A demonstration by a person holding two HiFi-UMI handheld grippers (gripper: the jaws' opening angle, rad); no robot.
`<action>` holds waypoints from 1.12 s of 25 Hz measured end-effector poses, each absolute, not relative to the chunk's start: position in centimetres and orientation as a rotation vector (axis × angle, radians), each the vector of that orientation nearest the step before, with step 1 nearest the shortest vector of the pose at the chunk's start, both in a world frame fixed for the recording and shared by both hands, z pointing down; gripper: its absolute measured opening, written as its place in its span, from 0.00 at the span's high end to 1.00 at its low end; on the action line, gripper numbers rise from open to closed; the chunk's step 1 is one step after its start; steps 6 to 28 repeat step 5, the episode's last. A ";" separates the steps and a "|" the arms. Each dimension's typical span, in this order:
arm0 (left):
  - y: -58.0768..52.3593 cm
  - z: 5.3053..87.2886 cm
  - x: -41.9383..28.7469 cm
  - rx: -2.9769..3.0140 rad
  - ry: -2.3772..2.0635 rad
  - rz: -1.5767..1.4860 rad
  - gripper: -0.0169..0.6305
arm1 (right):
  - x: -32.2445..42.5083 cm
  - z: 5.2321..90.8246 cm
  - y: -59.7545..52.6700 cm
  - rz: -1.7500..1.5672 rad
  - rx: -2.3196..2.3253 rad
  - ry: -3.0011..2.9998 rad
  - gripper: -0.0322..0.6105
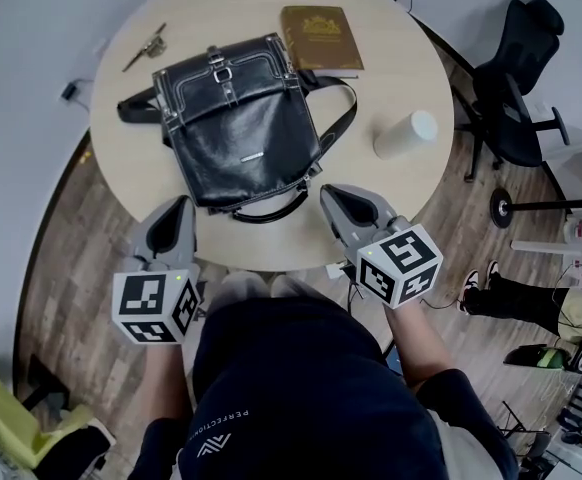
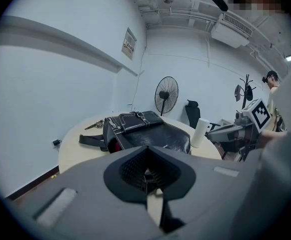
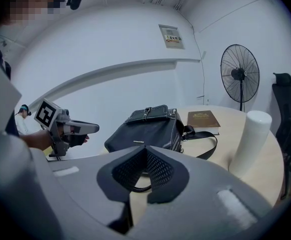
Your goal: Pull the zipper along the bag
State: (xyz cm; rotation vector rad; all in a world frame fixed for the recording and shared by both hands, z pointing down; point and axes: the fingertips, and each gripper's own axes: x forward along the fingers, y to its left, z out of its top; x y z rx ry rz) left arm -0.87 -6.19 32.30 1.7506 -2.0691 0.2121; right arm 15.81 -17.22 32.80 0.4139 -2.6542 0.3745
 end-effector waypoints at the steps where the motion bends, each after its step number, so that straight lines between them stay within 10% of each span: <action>1: -6.2 32.3 -0.8 1.751 -2.067 0.212 0.95 | 15.8 32.8 -17.2 0.375 0.411 -2.656 0.95; 28: -6.3 32.0 -0.8 1.756 -2.058 0.203 0.95 | 15.5 33.0 -16.8 0.387 0.401 -2.665 0.95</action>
